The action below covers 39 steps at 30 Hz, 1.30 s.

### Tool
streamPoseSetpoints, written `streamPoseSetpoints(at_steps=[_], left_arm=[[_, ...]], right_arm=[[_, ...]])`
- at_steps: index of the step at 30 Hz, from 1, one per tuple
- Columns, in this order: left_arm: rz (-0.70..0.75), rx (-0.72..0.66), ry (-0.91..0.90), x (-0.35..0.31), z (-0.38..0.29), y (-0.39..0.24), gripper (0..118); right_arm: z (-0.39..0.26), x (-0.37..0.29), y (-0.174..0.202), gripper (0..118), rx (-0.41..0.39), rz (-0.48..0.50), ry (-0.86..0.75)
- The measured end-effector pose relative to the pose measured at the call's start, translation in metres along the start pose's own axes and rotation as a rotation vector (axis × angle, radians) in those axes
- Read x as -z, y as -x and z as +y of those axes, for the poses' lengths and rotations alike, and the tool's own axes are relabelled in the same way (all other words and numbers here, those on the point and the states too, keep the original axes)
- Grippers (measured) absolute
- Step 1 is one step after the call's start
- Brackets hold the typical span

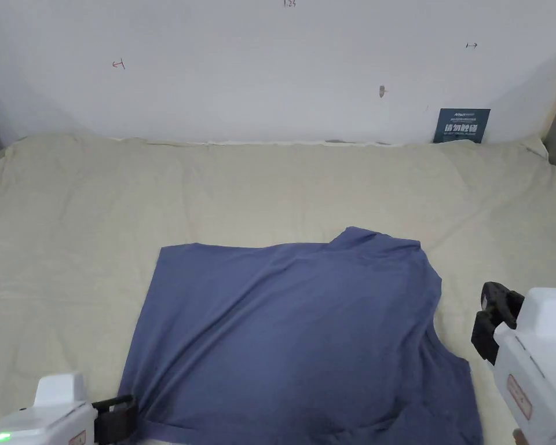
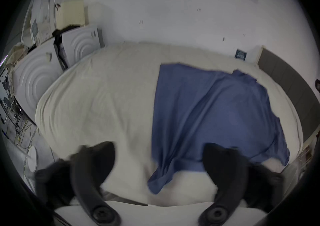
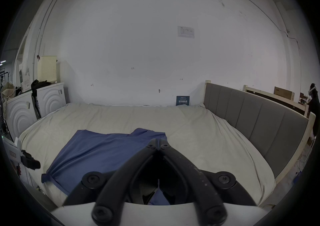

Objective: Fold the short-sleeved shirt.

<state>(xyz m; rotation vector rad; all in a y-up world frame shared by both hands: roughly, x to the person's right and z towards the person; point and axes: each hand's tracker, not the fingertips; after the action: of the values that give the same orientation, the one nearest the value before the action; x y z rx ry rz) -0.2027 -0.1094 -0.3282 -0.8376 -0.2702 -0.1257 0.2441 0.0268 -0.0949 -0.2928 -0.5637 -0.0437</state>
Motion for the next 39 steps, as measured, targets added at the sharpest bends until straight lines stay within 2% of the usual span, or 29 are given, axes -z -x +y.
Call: streamPoseSetpoints(at_steps=[1, 3, 4, 5, 7, 9, 10, 12, 13, 16, 17, 18, 19, 20, 23, 25, 26, 28, 31, 32, 33, 34, 36, 39], left_arm=[[0.013, 0.003, 0.006, 0.004, -0.007, 0.003, 115], [0.012, 0.02, 0.048, 0.015, -0.017, 0.003, 112], [0.014, 0.017, 0.069, 0.019, -0.022, 0.003, 110], [0.009, 0.011, 0.087, 0.022, -0.027, 0.003, 103], [-0.015, 0.006, 0.105, 0.03, -0.034, -0.001, 77], [-0.03, 0.027, 0.115, 0.038, -0.04, -0.007, 26], [-0.055, 0.059, 0.126, 0.041, -0.042, -0.011, 7], [-0.037, 0.081, 0.101, 0.037, -0.042, -0.021, 6], [-0.041, 0.092, 0.086, 0.029, -0.041, -0.024, 5], [-0.058, 0.083, 0.057, 0.019, -0.035, -0.026, 5], [-0.066, 0.076, 0.042, 0.015, -0.034, -0.023, 5], [-0.071, 0.073, 0.033, 0.012, -0.031, -0.022, 5], [-0.073, 0.069, 0.025, 0.009, -0.028, -0.022, 5], [-0.08, 0.065, 0.019, 0.006, -0.024, -0.021, 5], [-0.089, 0.061, 0.0, 0.002, -0.017, -0.018, 5], [-0.088, 0.067, -0.008, 0.002, -0.014, -0.017, 5], [-0.086, 0.067, -0.009, 0.002, -0.013, -0.017, 5], [-0.086, 0.06, -0.008, 0.003, -0.013, -0.015, 5], [-0.086, 0.05, 0.0, 0.004, -0.013, -0.014, 5], [-0.085, 0.049, 0.004, 0.004, -0.012, -0.014, 5], [-0.083, 0.047, 0.005, 0.005, -0.012, -0.013, 5], [-0.084, 0.042, 0.006, 0.005, -0.011, -0.011, 5], [-0.091, 0.017, -0.002, 0.004, -0.005, -0.009, 5], [-0.102, -0.011, -0.03, 0.004, 0.012, -0.008, 5]], right_arm=[[-0.001, 0.001, 0.0, 1, 0.001, 0.002, 0.007], [-0.004, 0.003, 0.001, 1, 0.002, 0.009, 0.021], [-0.006, 0.003, 0.002, 1, 0.002, 0.01, 0.026], [-0.007, 0.004, 0.002, 1, 0.002, 0.01, 0.032], [-0.011, 0.003, 0.001, 1, 0.001, 0.011, 0.044], [-0.015, 0.003, 0.0, 1, 0.0, 0.006, 0.062], [-0.018, 0.004, -0.002, 1, 0.0, 0.005, 0.076], [-0.026, 0.004, -0.008, 3, 0.008, 0.001, 0.119], [-0.032, 0.004, -0.012, 9, 0.011, -0.002, 0.154], [-0.061, 0.013, -0.028, 59, 0.021, -0.005, 0.321], [-0.074, 0.018, -0.032, 85, 0.023, -0.012, 0.388], [-0.087, 0.022, -0.035, 104, 0.025, -0.025, 0.446], [-0.104, 0.03, -0.039, 117, 0.018, -0.027, 0.524], [-0.121, 0.034, -0.042, 118, 0.024, -0.025, 0.566], [-0.158, 0.046, -0.043, 113, 0.006, -0.014, 0.686], [-0.176, 0.053, -0.043, 101, 0.033, 0.01, 0.75], [-0.182, 0.056, -0.043, 86, 0.043, 0.017, 0.775], [-0.194, 0.062, -0.043, 82, 0.053, 0.022, 0.849], [-0.19, 0.056, -0.038, 72, 0.053, 0.017, 0.808], [-0.185, 0.055, -0.039, 57, 0.049, 0.028, 0.815], [-0.178, 0.052, -0.04, 26, 0.054, 0.061, 0.782], [-0.173, 0.052, -0.041, 5, 0.078, 0.108, 0.747], [-0.157, 0.05, -0.038, 5, 0.015, 0.066, 0.699], [-0.126, 0.054, -0.032, 5, -0.019, 0.051, 0.602]])
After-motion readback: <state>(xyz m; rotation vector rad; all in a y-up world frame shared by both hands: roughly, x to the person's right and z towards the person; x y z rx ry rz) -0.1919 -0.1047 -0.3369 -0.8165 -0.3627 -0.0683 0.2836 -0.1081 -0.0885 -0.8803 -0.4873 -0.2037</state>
